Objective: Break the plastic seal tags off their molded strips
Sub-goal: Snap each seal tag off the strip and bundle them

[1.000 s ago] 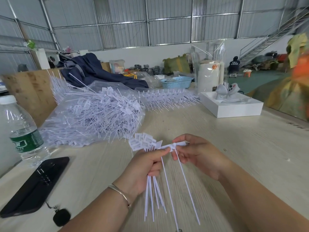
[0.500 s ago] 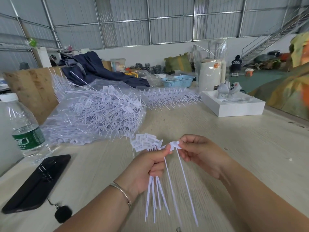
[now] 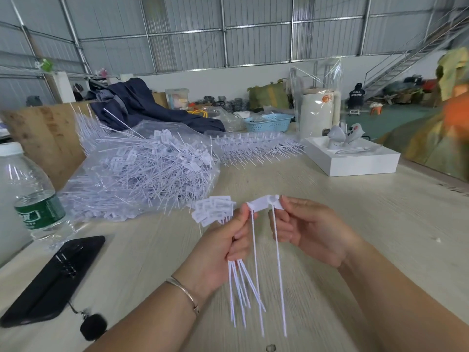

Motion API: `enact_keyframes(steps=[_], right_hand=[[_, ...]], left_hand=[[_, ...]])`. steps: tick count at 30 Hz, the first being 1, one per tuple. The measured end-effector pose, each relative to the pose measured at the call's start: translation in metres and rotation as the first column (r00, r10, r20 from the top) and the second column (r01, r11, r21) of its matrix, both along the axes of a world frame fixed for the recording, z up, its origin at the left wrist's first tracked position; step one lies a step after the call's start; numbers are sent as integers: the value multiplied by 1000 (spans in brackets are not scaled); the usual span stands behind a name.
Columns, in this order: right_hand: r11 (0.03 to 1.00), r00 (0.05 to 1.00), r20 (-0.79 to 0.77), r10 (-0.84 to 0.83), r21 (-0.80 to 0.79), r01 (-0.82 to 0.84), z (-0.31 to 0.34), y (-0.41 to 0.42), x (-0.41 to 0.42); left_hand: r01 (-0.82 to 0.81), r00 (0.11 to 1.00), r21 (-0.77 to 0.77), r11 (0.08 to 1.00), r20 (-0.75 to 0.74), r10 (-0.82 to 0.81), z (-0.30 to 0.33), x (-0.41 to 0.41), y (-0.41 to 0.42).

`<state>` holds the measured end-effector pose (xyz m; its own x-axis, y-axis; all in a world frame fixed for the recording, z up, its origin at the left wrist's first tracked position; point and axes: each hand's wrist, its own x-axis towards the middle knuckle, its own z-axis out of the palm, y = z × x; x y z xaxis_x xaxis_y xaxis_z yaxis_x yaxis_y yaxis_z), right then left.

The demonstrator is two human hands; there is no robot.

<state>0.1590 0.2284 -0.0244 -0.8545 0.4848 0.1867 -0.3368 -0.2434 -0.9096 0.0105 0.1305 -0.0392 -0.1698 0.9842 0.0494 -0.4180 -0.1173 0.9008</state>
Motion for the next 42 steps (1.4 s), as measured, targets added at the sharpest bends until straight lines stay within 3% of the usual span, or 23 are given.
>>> enact_keyframes(steps=[4,10,13,15,17,20,23,26,30,33,42], right_hand=[[997,999,45,31,76,-34,-4,-6,-3],[981,981,120,151,104,-164,-6,-9,0],[972,981,130,142,169,-163,-7,-9,0],[965,980,173,94,227,-133,-7,-9,0],[929,952,301,-54,365,-62,-8,-8,0],[844,883,394,-257,536,6,-9,-12,-4],[887,895,270,-355,399,232,-18,-15,-14],[815,830,253,-498,464,348,-24,-15,-25],[817,837,244,-490,463,344,-23,-13,-24],[891,892,241,-383,350,288,-23,-14,-22],[939,943,154,-294,230,255,-15,-14,-16]], left_hand=[[-35,991,-49,998,-130,28,-3,3,-1],[204,930,-223,953,-259,-259,3,2,-8],[216,906,-267,939,-303,-294,6,0,-9],[210,906,-279,937,-304,-294,5,0,-9],[210,893,-286,935,-333,-302,1,4,-9],[141,817,-291,946,-506,-277,-6,13,-9],[123,893,-283,951,-386,-231,-6,14,-5],[14,946,-310,951,-303,-112,-6,9,0],[-105,960,-237,966,-278,36,-14,7,2],[-179,969,-175,968,-204,142,-16,0,4],[-242,961,-32,970,-147,235,-7,-8,2]])
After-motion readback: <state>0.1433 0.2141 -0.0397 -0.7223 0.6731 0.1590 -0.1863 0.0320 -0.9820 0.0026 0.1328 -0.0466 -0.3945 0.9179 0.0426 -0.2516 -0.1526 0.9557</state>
